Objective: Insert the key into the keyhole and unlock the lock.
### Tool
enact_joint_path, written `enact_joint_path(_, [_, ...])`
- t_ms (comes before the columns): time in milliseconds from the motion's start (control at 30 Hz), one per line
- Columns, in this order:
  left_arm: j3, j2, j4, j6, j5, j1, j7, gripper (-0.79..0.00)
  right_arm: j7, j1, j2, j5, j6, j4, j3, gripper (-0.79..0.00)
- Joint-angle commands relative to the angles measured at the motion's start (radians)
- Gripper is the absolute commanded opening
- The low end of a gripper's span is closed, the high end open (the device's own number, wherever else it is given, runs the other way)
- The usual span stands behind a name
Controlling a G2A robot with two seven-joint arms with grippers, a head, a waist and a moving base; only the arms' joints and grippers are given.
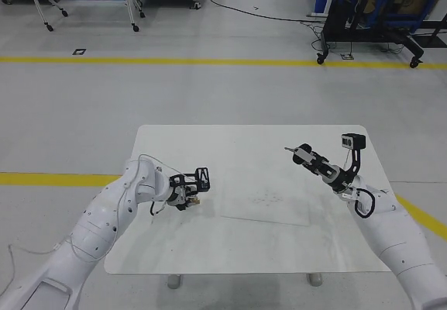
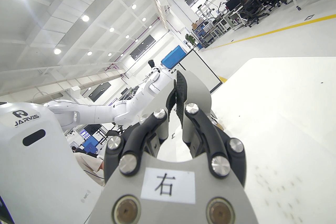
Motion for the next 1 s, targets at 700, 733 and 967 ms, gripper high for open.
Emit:
enact_joint_path(700, [0.081, 0.041, 0.004, 0.059, -0.165, -0.048, -0.058, -0.785, 0.0, 0.0, 0.0, 0.0, 0.0, 0.0, 0.0, -0.785])
enact_joint_path(733, [0.082, 0.041, 0.005, 0.061, -0.172, -0.05, -0.061, -0.785, 0.0, 0.0, 0.0, 0.0, 0.0, 0.0, 0.0, -0.785])
enact_joint_path(967, [0.098, 0.042, 0.009, 0.064, -0.194, -0.063, -0.064, -0.613, 0.0, 0.0, 0.0, 0.0, 0.0, 0.0, 0.0, -0.785])
